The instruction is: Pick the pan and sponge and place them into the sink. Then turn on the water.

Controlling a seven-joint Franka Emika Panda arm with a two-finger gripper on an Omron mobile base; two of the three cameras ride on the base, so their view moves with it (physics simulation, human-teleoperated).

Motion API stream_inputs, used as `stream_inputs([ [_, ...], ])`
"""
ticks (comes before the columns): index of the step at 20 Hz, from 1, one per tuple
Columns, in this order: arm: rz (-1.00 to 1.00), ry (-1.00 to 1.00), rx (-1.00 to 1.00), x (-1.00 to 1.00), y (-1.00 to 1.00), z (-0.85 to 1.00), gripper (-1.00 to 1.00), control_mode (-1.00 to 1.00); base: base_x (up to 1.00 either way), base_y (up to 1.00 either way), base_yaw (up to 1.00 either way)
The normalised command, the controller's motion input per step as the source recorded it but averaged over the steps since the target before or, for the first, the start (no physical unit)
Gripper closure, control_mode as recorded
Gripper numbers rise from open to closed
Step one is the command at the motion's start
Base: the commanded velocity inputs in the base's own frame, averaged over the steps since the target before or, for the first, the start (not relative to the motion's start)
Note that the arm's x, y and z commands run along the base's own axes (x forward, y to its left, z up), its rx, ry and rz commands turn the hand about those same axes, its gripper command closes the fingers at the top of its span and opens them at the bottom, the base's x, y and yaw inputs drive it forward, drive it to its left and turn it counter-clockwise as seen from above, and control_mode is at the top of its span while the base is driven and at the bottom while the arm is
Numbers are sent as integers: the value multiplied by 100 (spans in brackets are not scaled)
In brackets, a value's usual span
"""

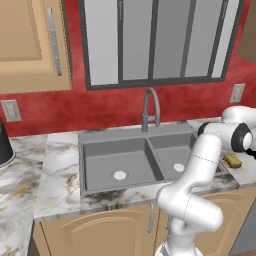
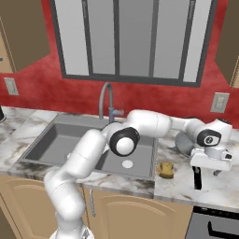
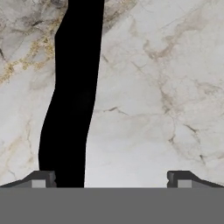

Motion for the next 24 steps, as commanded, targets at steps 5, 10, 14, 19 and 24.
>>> stream_inputs([
  [5,0,-4,0,0,19,-3,-100,-100,0,0,0],
  [10,0,-3,0,0,36,0,-100,-100,0,0,0],
  [14,0,0,0,0,34,-7,-100,-100,0,0,0],
  [19,1,0,0,0,18,-26,-100,-100,0,0,0],
  [24,3,0,0,0,0,-31,-100,-100,0,0,0],
])
